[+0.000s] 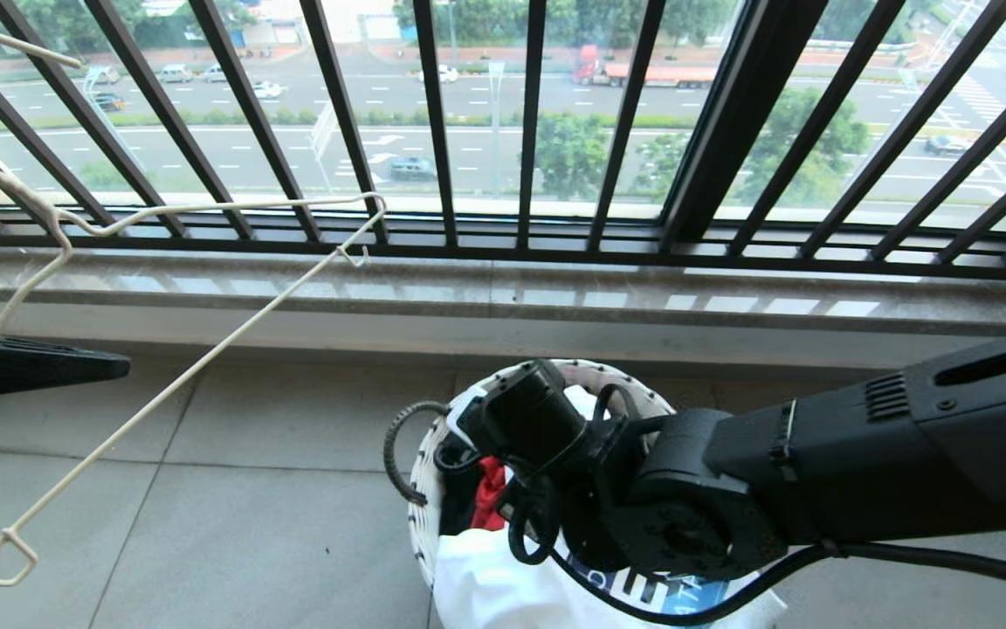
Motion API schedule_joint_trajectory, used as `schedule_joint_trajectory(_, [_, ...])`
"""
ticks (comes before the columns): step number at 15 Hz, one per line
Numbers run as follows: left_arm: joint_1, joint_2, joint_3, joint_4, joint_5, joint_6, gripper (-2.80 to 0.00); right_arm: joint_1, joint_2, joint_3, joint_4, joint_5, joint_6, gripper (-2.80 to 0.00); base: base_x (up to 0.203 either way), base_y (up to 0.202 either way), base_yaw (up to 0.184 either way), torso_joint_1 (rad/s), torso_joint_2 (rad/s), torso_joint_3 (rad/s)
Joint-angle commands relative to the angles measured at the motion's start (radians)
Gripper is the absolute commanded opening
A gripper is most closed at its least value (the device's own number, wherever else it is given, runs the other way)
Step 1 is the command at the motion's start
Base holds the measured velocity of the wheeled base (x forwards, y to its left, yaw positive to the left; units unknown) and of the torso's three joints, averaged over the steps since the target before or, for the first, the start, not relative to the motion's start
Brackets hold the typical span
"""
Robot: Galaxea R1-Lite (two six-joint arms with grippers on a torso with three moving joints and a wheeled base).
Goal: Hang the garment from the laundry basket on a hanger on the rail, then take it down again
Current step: Pick up clothes from the basket
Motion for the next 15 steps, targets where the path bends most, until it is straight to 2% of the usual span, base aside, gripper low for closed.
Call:
schedule_joint_trajectory(1, [0.026,-0.013,0.003,-0.009,-0.005,0.003,-2.8,0.022,0.096,-0.055,0.018,-0.032,-0.012,-2.8,0.0,0.0,0.0,0.0,0.0,0.0])
schedule_joint_trajectory(3, [0.041,-0.016,0.0,-0.011,-0.004,0.003,-2.8,0.033,0.13,-0.091,0.046,-0.073,-0.023,-2.8,0.0,0.0,0.0,0.0,0.0,0.0])
schedule_joint_trajectory(4, [0.049,-0.021,-0.001,-0.011,-0.005,0.003,-2.8,0.038,0.152,-0.111,0.051,-0.101,-0.041,0.0,0.0,0.0,0.0,0.0,0.0,0.0])
schedule_joint_trajectory(6, [0.061,-0.029,-0.001,-0.013,-0.005,0.003,-2.8,0.043,0.204,-0.152,0.049,-0.164,-0.054,0.0,0.0,0.0,0.0,0.0,0.0,0.0])
schedule_joint_trajectory(10, [0.08,-0.04,-0.009,-0.013,-0.005,0.003,-2.8,0.048,0.276,-0.241,0.052,-0.239,-0.092,0.0,0.0,0.0,0.0,0.0,0.0,0.0])
schedule_joint_trajectory(15, [0.086,-0.052,-0.009,-0.013,-0.005,0.003,-2.8,0.017,0.314,-0.346,0.092,-0.262,-0.111,0.0,0.0,0.0,0.0,0.0,0.0,0.0])
